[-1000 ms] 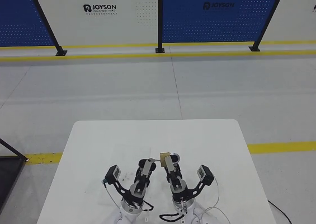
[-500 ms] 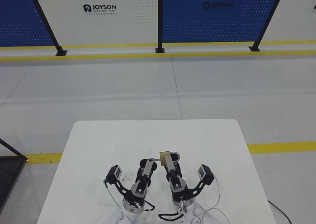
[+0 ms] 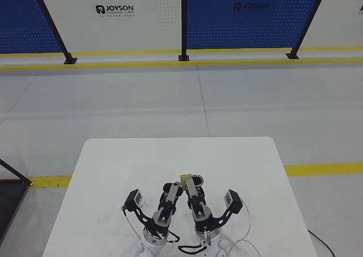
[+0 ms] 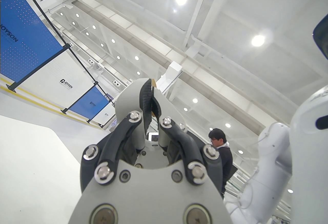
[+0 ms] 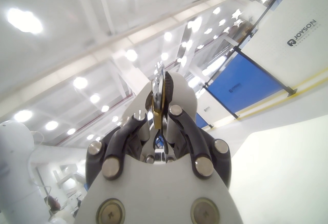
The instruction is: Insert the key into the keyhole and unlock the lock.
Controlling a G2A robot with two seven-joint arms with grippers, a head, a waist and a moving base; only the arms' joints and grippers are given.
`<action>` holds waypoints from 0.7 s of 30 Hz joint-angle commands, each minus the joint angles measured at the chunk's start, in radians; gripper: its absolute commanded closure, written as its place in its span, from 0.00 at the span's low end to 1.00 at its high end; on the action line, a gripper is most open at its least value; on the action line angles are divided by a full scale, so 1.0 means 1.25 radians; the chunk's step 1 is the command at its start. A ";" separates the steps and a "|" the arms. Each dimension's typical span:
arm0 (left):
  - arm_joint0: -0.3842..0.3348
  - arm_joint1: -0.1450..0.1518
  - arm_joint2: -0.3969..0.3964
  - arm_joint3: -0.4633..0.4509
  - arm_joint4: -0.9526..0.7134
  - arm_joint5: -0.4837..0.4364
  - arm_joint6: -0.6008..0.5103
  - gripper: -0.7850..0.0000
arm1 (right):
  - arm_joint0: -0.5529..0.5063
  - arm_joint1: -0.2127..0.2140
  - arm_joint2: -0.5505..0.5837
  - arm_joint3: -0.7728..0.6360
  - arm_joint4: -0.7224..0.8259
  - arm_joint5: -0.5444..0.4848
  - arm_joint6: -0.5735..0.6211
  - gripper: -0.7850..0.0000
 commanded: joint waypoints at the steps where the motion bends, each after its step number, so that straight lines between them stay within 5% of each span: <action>1: 0.000 -0.001 -0.001 0.000 0.002 0.000 -0.001 1.00 | 0.000 -0.001 0.001 0.001 -0.002 0.001 -0.001 1.00; 2: 0.001 -0.001 -0.002 0.000 0.002 0.001 -0.001 1.00 | 0.000 -0.002 0.002 0.001 -0.003 0.000 -0.001 1.00; 6: 0.002 -0.002 -0.005 -0.002 0.002 0.002 -0.005 0.13 | 0.000 -0.003 0.007 0.001 -0.001 -0.007 -0.001 1.00; 8: 0.003 -0.003 -0.008 -0.002 0.001 0.003 -0.008 0.04 | -0.001 -0.003 0.010 0.000 0.000 -0.009 0.000 1.00; 16: 0.011 0.000 -0.034 0.000 0.005 -0.013 -0.011 0.02 | -0.006 -0.001 0.029 -0.004 0.006 -0.025 0.025 1.00; 21: 0.025 0.018 -0.061 -0.016 0.019 -0.016 -0.027 0.18 | -0.010 0.015 0.061 -0.010 0.017 -0.067 0.141 1.00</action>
